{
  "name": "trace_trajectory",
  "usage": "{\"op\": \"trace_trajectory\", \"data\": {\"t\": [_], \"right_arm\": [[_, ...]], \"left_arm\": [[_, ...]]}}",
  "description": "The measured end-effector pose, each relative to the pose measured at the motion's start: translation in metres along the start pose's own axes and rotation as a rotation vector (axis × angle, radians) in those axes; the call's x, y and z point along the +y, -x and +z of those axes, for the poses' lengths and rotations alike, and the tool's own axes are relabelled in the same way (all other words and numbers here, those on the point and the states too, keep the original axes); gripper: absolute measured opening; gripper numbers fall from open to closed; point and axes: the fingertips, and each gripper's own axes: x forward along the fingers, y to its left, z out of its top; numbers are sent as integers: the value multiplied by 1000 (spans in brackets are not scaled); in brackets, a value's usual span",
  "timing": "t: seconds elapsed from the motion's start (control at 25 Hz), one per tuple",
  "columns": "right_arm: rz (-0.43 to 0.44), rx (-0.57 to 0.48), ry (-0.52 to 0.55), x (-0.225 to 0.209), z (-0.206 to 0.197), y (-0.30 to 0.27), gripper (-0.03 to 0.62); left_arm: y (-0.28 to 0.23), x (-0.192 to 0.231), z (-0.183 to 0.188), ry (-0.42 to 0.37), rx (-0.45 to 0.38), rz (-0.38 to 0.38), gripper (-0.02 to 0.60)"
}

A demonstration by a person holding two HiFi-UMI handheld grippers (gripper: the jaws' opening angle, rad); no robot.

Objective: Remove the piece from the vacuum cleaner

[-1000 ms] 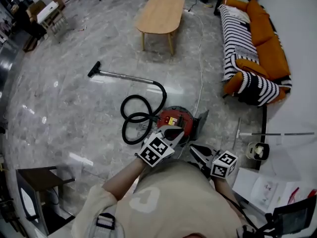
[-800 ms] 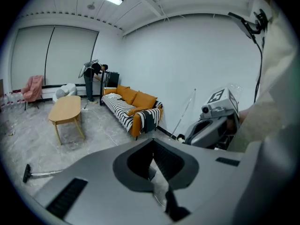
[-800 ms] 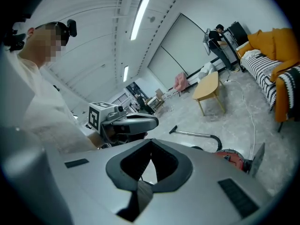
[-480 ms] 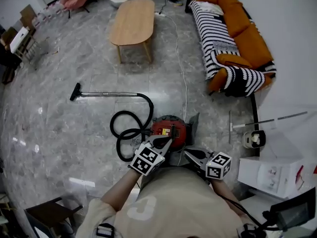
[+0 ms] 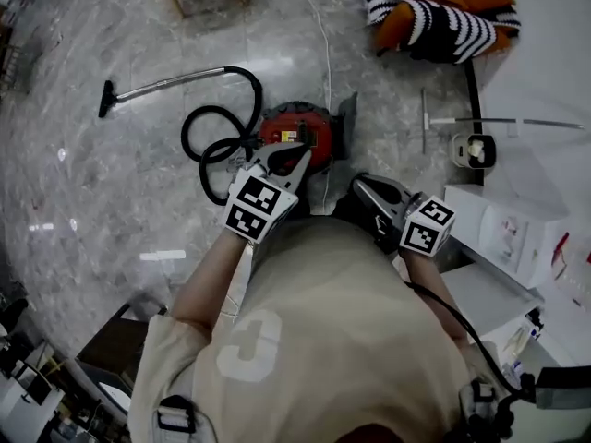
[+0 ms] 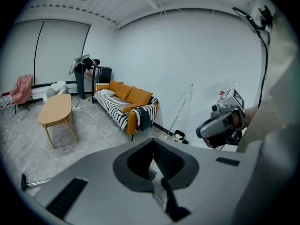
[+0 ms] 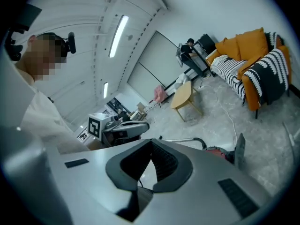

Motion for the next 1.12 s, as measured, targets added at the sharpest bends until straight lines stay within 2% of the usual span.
{"op": "trace_trajectory", "data": {"t": [0.16,0.28,0.4,0.6,0.76,0.96,1.12], "right_arm": [[38,67,-41,-6,-25,1,0],[44,79,-86,-12,-48,-2,2],[-24,90,-140,-43,-61,6,2],[-123,104,-105,-99,-52,25,2],[-179,153,-80,-130,-65,25,2],[-147,209,-92,-148,-96,10,2],[-71,295,-82,-149,-132,0,2]], "left_arm": [[-17,-10,-20,6,65,-1,2],[-25,-16,-41,10,118,8,2],[-45,-9,-54,17,144,54,2],[-87,16,-57,-28,133,152,2],[-108,32,-87,5,168,207,2],[-131,41,-137,45,233,245,2],[-145,44,-178,88,277,283,2]]}}
